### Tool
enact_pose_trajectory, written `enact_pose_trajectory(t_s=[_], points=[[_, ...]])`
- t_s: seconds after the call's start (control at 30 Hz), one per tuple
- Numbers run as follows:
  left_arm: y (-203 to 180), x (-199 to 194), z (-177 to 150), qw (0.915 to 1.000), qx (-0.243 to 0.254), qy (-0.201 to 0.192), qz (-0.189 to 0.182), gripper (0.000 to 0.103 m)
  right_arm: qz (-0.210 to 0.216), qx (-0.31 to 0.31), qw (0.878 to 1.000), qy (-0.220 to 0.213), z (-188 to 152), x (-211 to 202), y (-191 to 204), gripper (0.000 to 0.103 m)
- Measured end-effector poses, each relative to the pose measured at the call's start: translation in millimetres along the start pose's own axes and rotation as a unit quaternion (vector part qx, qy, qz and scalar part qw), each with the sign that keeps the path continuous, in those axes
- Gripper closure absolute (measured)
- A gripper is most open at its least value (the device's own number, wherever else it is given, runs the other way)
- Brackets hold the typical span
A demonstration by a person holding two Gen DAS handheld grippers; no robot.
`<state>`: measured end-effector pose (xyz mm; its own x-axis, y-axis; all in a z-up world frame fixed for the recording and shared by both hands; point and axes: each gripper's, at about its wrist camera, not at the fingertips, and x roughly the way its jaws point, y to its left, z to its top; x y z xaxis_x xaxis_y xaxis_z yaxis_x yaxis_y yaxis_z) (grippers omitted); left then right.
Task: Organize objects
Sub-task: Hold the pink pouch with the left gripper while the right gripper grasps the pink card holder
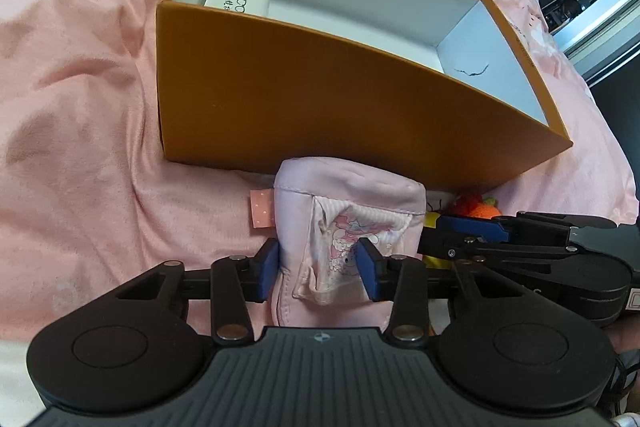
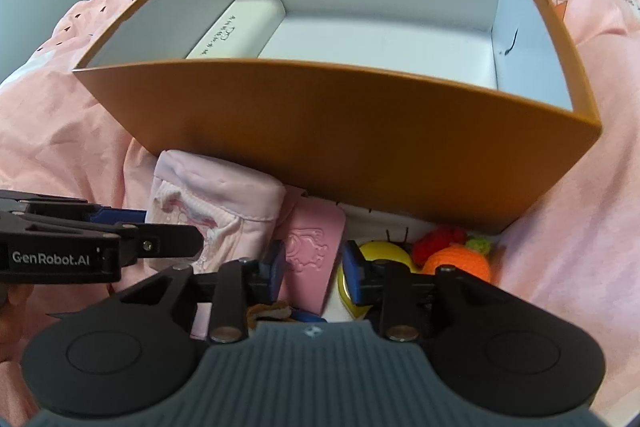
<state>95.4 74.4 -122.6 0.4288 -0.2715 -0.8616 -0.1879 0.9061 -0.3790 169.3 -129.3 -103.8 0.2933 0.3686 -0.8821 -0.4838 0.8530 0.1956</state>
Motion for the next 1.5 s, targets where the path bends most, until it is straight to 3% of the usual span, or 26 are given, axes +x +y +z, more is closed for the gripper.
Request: enact_pose_trajectory(t_s=[0.13,0.17,0.23,0.3,0.43,0.53,0.67,0.73,0.9,1.1,1.3,1.5], points=[[5.5,-7.0,-2.4,0.9999,-0.011,-0.010,-0.001,0.081,0.001,-0.004,1.000,0.001,1.6,-1.0,0.3,0.064],[4.9,-12.0,-4.0,0.9998,-0.011,-0.017,0.004,0.082,0.000,-0.006,1.000,0.001,2.8,-0.8,0.1,0.063],[4.2,-23.6,-6.3,0.9993,-0.009,-0.032,0.019,0.084,0.002,-0.003,1.000,0.000,5.8,-0.7,-1.9,0.049],[6.2,-34.6,-8.5,0.9985,-0.013,-0.042,0.031,0.085,0.008,0.001,1.000,0.004,10.6,2.2,-4.2,0.044],[19.6,-51.2,-13.7,0.9968,-0.039,-0.051,0.047,0.085,0.038,0.032,0.998,0.030,17.3,18.2,-10.3,0.036],[31.9,-57.9,-19.0,0.9952,-0.064,-0.052,0.052,0.085,0.068,0.060,0.995,0.044,19.6,32.4,-14.4,0.037],[45.7,-61.6,-24.7,0.9929,-0.094,-0.054,0.049,0.085,0.056,0.057,0.996,0.048,18.7,31.6,-6.3,0.050],[48.8,-62.0,-25.6,0.9921,-0.101,-0.055,0.048,0.085,0.045,0.050,0.997,0.038,17.6,22.5,-2.7,0.075],[45.5,-60.2,-24.7,0.9926,-0.097,-0.057,0.047,0.085,0.066,0.056,0.996,0.003,12.4,-14.3,2.3,0.093],[50.8,-67.3,-31.0,0.9910,-0.107,-0.063,0.051,0.085,0.094,0.015,0.995,0.004,2.4,-47.2,24.6,0.099],[41.1,-66.7,-29.4,0.9903,-0.101,-0.073,0.061,0.085,0.106,-0.020,0.994,0.013,-2.9,-51.3,47.3,0.099],[45.2,-73.1,-29.0,0.9861,-0.124,-0.093,0.060,0.085,0.119,-0.038,0.992,-0.013,5.6,-47.6,62.2,0.101]])
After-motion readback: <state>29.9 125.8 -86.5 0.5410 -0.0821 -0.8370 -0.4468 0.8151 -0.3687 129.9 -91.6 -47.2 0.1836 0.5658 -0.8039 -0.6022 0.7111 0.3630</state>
